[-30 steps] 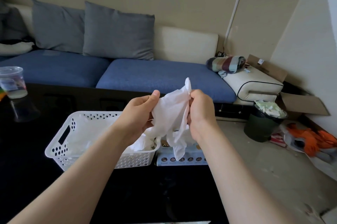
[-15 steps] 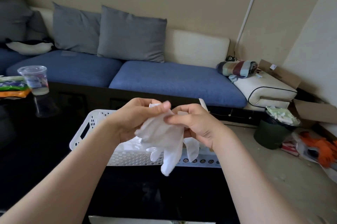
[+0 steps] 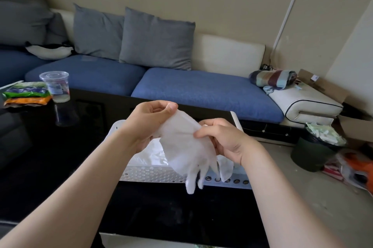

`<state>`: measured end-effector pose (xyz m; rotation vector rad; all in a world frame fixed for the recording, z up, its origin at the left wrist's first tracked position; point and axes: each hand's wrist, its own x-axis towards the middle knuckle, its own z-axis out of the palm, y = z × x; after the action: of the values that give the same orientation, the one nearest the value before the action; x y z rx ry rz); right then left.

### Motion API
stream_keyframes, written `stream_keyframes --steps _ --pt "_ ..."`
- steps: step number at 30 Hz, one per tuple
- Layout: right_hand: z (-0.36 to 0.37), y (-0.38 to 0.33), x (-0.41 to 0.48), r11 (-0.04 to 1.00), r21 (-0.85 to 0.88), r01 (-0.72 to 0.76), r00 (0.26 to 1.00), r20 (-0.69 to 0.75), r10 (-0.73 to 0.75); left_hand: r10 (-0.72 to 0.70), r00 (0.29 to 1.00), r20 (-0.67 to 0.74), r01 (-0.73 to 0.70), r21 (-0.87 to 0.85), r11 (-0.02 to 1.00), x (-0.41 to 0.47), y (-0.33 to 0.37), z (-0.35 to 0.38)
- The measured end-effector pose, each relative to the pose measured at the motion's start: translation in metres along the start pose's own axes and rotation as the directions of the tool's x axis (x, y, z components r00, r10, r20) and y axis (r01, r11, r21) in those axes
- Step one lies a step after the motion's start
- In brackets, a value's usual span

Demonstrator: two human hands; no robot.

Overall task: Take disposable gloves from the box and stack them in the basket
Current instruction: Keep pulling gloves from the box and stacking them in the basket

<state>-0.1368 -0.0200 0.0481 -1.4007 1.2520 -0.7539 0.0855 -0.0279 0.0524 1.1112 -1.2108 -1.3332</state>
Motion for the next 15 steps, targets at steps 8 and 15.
stream_keyframes --steps 8,15 --pt "0.014 0.01 0.026 0.991 -0.132 -0.024 0.982 -0.188 -0.001 0.17 0.943 -0.285 0.038 0.601 0.798 0.022 -0.029 -0.036" --pt "0.046 0.004 0.056 0.94 -0.33 0.081 0.923 -0.331 -0.196 0.134 0.945 -0.297 0.183 0.824 0.536 0.033 -0.046 -0.06"
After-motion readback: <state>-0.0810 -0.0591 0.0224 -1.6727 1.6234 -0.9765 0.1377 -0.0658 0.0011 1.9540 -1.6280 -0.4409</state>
